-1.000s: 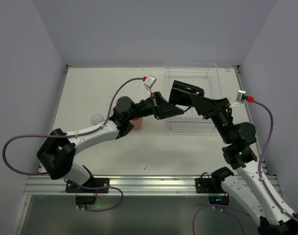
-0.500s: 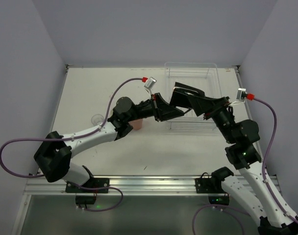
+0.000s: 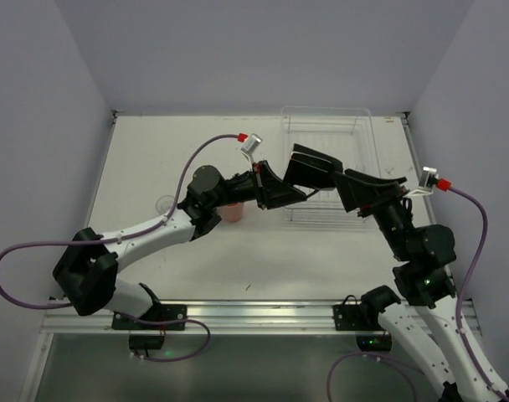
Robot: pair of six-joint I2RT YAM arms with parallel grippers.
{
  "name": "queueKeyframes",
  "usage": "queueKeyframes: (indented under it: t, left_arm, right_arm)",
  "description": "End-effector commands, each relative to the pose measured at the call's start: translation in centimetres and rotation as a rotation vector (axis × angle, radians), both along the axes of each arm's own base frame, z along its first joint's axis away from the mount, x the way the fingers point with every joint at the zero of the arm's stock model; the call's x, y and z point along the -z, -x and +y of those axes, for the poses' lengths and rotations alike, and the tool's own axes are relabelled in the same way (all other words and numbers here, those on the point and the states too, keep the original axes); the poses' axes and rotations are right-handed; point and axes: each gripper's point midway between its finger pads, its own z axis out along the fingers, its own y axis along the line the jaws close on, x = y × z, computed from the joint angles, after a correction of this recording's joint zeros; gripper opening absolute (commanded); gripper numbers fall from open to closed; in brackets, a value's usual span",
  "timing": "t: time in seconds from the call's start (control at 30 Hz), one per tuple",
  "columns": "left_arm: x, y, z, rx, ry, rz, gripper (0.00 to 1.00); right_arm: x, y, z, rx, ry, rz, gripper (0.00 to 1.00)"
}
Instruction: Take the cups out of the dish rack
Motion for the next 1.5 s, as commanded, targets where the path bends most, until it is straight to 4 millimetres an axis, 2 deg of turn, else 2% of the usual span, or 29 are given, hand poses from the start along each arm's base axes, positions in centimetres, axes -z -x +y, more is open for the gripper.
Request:
queueKeyframes:
  t: [0.0, 0.2, 0.23, 0.27, 0.3, 0.33, 0.37, 0.4, 0.43, 0.47, 0.5, 0.57, 0.6, 0.63, 0.7, 0.77, 0.8, 1.0, 1.13, 1.27, 1.37, 1.47]
  left_arm:
    - [-3.5, -1.0, 2.6, -0.075, 0.091, -0.102, 0.0]
    - [-5.0, -1.9, 4.5, -0.117, 0.101, -0.126, 0.0]
    - [-4.2, -2.5, 4.6, -0.141, 0.059, -0.123, 0.0]
    - [-4.8, -2.6, 5.2, -0.166, 0.048, -0.138, 0.0]
    - [-4.8, -3.7, 5.9, -0.217, 0.028, -0.143, 0.0]
    - [-3.3, -4.6, 6.2, -0.257, -0.05, -0.139, 0.0]
    - [-4.2, -5.5, 7.3, -0.327, -0.067, -0.159, 0.0]
    - [-3.9, -6.2, 7.7, -0.365, -0.106, -0.163, 0.0]
    - [-1.9, -7.0, 8.2, -0.397, -0.209, -0.151, 0.0]
    - [-2.4, -7.5, 8.8, -0.428, -0.234, -0.164, 0.0]
    - [-0.8, -8.8, 10.0, -0.485, -0.316, -0.152, 0.0]
    - [-0.7, -10.7, 12.1, -0.604, -0.381, -0.151, 0.0]
    - [1.3, -11.0, 13.2, -0.626, -0.481, -0.129, 0.0]
    - [1.0, -11.6, 13.9, -0.661, -0.511, -0.134, 0.0]
    - [2.6, -12.9, 16.3, -0.751, -0.619, -0.117, 0.0]
    - [2.9, -14.4, 18.6, -0.855, -0.691, -0.105, 0.0]
    - [3.8, -14.6, 19.5, -0.872, -0.754, -0.098, 0.0]
    - [5.1, -17.2, 24.2, -1.035, -0.87, -0.055, 0.0]
    - [6.4, -18.7, 26.0, -1.092, -0.931, -0.016, 0.0]
    - [8.9, -19.4, 27.0, -1.116, -0.989, 0.036, 0.0]
    - [9.4, -19.5, 26.8, -1.103, -0.978, 0.042, 0.0]
    - [9.1, -19.1, 26.7, -1.096, -0.964, 0.038, 0.0]
  right_arm:
    - [-0.9, 0.4, -1.6, 0.077, 0.002, -0.044, 0.99]
    - [0.3, 0.3, -2.1, 0.106, 0.017, -0.022, 0.99]
    - [0.5, 0.1, -2.8, 0.146, 0.009, -0.009, 0.99]
    - [0.4, 0.2, -3.2, 0.162, 0.009, -0.006, 0.99]
    - [0.4, 0.1, -3.4, 0.176, 0.013, -0.001, 0.99]
    - [0.7, 0.0, -3.8, 0.198, 0.02, 0.015, 0.99]
    - [0.6, 0.0, -4.0, 0.206, 0.022, 0.016, 0.99]
    - [0.6, 0.1, -4.0, 0.21, 0.025, 0.018, 0.99]
    - [0.7, 0.1, -4.1, 0.213, 0.033, 0.018, 0.99]
    - [0.8, 0.1, -4.1, 0.215, 0.037, 0.02, 0.99]
    - [0.8, 0.1, -4.1, 0.215, 0.038, 0.021, 0.99]
    - [0.7, 0.1, -4.1, 0.215, 0.043, 0.021, 0.99]
    - [0.6, 0.1, -4.1, 0.218, 0.044, 0.017, 0.99]
    - [0.7, 0.1, -4.2, 0.22, 0.047, 0.021, 0.99]
    - [1.1, 0.0, -4.1, 0.218, 0.059, 0.037, 0.99]
    - [1.2, 0.0, -4.1, 0.216, 0.059, 0.04, 0.99]
    - [1.3, 0.0, -4.0, 0.215, 0.06, 0.041, 0.99]
    - [1.4, 0.0, -4.0, 0.214, 0.064, 0.043, 0.99]
    - [1.8, 0.0, -4.0, 0.212, 0.073, 0.052, 0.99]
    - [2.2, 0.0, -4.0, 0.215, 0.083, 0.056, 0.99]
    - [2.4, 0.0, -4.2, 0.222, 0.09, 0.057, 0.99]
    - [2.7, -0.1, -4.2, 0.225, 0.096, 0.064, 0.99]
